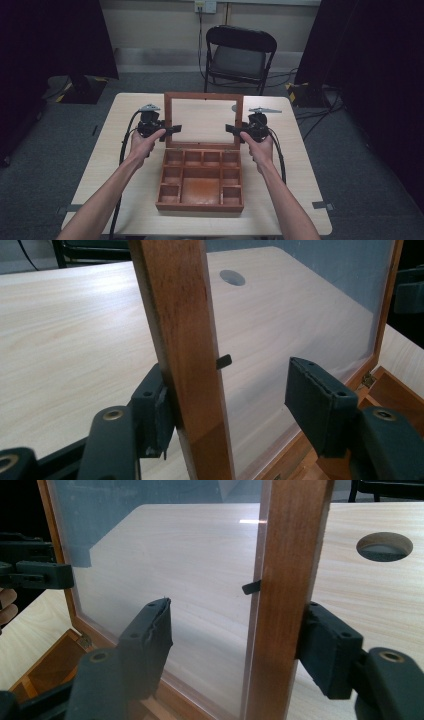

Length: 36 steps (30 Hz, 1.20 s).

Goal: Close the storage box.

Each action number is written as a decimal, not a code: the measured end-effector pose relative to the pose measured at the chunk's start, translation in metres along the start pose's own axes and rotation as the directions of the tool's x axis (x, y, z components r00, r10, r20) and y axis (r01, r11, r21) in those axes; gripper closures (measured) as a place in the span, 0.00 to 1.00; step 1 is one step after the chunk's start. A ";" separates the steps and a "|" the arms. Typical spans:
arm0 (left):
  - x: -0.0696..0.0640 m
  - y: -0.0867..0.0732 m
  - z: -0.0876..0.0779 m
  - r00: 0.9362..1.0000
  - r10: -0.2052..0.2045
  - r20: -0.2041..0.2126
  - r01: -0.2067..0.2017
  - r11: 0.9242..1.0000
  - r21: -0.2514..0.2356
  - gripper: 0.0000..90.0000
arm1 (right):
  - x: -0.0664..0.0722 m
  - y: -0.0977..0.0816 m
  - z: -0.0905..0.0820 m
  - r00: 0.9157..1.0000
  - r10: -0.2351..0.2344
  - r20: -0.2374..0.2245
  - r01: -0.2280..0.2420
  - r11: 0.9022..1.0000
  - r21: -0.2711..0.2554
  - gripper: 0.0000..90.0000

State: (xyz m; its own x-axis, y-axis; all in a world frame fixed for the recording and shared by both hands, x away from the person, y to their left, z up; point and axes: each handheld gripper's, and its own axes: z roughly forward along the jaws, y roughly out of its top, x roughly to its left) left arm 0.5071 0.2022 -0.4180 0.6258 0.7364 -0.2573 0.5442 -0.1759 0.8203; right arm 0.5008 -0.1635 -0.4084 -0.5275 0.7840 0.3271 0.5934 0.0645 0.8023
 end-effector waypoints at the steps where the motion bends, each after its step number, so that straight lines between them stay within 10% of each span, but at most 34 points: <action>1: 0.000 0.000 0.000 1.000 0.000 0.000 0.000 1.000 0.000 0.42 | 0.000 0.000 0.000 1.000 0.000 0.000 0.000 1.000 0.000 0.37; 36: -0.024 0.002 -0.045 0.995 0.055 0.078 -0.051 0.997 -0.056 0.52 | 0.018 -0.003 -0.035 0.996 -0.002 -0.089 0.002 1.000 0.003 0.43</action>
State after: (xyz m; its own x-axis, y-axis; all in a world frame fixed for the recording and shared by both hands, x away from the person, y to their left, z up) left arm 0.4680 0.2132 -0.3875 0.6966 0.6723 -0.2507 0.4797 -0.1766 0.8595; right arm 0.4685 -0.1711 -0.3877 -0.5803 0.7261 0.3689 0.5940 0.0674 0.8016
